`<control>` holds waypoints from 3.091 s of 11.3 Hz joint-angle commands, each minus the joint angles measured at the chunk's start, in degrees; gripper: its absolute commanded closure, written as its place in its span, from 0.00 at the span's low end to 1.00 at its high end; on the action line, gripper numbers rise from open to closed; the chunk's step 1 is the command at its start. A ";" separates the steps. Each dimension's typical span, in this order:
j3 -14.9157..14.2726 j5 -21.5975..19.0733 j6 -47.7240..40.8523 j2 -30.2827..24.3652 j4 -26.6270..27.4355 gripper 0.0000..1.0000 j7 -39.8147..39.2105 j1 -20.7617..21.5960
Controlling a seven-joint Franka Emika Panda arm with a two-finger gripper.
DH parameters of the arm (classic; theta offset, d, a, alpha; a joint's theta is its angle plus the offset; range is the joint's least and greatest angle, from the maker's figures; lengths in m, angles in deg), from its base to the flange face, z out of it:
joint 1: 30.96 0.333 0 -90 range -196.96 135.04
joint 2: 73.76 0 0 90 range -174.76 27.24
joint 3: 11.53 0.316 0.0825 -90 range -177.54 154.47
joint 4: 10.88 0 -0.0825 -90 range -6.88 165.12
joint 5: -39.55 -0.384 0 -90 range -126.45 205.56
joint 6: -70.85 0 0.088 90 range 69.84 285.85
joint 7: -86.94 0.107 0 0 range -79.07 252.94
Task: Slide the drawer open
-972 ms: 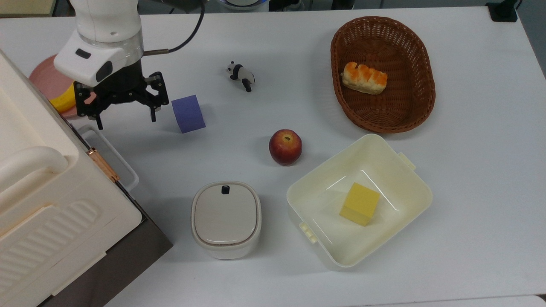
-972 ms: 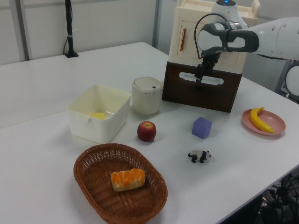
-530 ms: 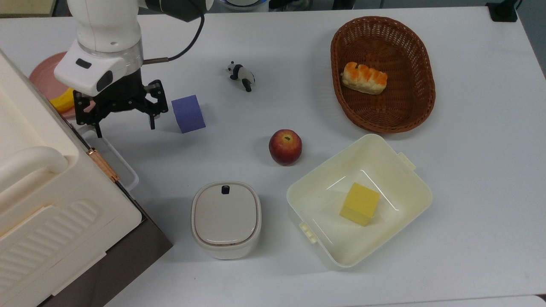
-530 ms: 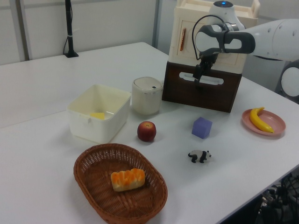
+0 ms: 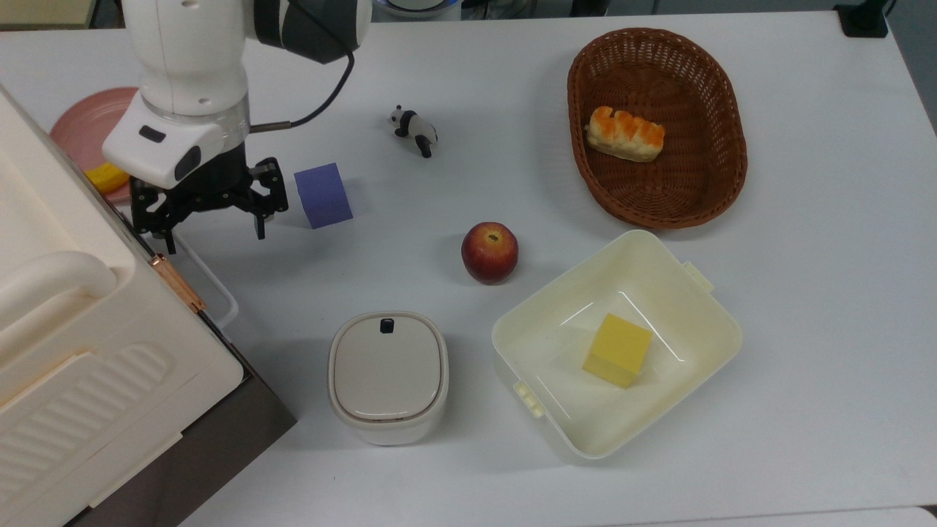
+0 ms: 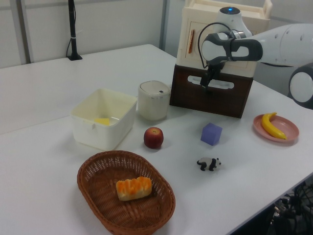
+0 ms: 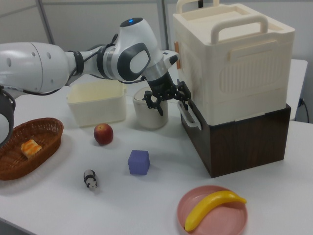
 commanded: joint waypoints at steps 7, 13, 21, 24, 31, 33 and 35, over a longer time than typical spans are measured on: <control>-0.51 2.25 2.10 1.86 -0.77 0.00 -0.94 0.58; -0.50 2.52 2.89 3.09 -1.56 0.00 -0.94 0.50; -0.59 2.70 3.77 3.18 -1.47 0.00 -0.94 0.41; -0.59 2.61 6.31 3.53 -1.39 0.05 -0.85 0.32; -0.59 2.26 6.32 3.62 -1.39 0.43 -0.32 0.41; -0.59 2.17 6.32 3.54 -1.39 0.42 -0.15 0.41; -0.59 2.17 6.23 2.92 -1.39 0.34 0.55 0.32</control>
